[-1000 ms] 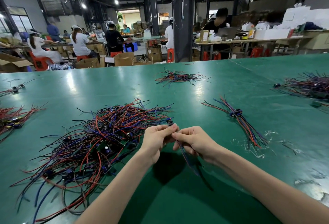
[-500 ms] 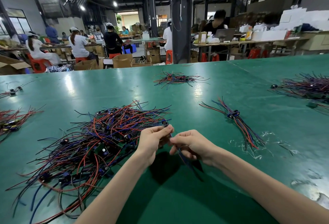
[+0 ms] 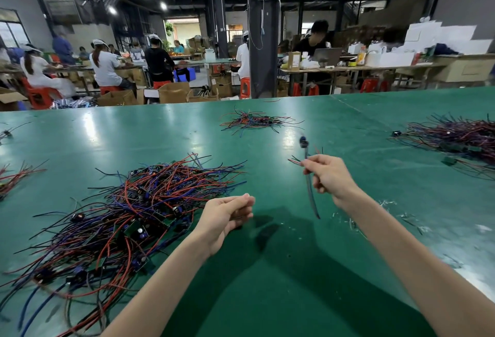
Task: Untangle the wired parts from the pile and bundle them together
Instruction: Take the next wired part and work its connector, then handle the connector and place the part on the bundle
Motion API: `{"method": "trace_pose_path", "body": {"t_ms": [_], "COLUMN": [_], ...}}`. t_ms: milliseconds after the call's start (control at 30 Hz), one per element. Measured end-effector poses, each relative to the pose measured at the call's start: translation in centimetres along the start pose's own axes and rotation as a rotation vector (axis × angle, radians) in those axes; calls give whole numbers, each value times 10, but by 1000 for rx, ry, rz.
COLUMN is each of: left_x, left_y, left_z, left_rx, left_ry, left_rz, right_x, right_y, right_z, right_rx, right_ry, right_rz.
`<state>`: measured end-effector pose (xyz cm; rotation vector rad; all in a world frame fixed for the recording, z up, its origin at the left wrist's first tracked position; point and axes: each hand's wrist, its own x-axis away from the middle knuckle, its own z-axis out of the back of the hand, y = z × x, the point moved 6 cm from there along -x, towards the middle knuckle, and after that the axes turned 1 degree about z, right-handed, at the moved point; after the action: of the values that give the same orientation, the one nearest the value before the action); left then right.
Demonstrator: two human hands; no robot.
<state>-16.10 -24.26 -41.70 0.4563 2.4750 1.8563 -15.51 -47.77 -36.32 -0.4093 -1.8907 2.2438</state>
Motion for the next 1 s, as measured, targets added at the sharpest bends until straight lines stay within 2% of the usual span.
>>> {"method": "trace_pose_path", "body": {"t_ms": [133, 267, 333, 467, 533, 633, 767, 833, 900, 1000], "left_x": [3, 6, 8, 19, 22, 22, 25, 24, 22, 21], "left_y": [0, 1, 5, 22, 33, 54, 77, 83, 85, 87], "left_z": [-3, -8, -9, -12, -8, 5, 36, 52, 65, 73], "left_rx": [-30, -226, -467, -1220, -1451, -1755, -1858, -1857, -1820, -1783], "left_ry": [-3, 9, 36, 153, 252, 485, 734, 780, 756, 707], "left_rz": [-12, -87, -202, -580, -635, -568, -348, -210, -103, -97], "right_x": [-16, -16, -13, -7, -5, -2, 3, 7, 12, 19], "right_y": [24, 35, 35, 32, 31, 27, 21, 18, 18, 18], "right_z": [49, 68, 68, 59, 55, 48, 27, 13, -1, -19], "right_rx": [425, 759, 856, 1042, 1121, 1191, 1193, 1180, 1171, 1148], "right_ry": [136, 200, 230, 242, 240, 241, 247, 234, 213, 184], "right_rz": [-111, -187, -194, -184, -173, -125, 35, 126, 203, 288]}}
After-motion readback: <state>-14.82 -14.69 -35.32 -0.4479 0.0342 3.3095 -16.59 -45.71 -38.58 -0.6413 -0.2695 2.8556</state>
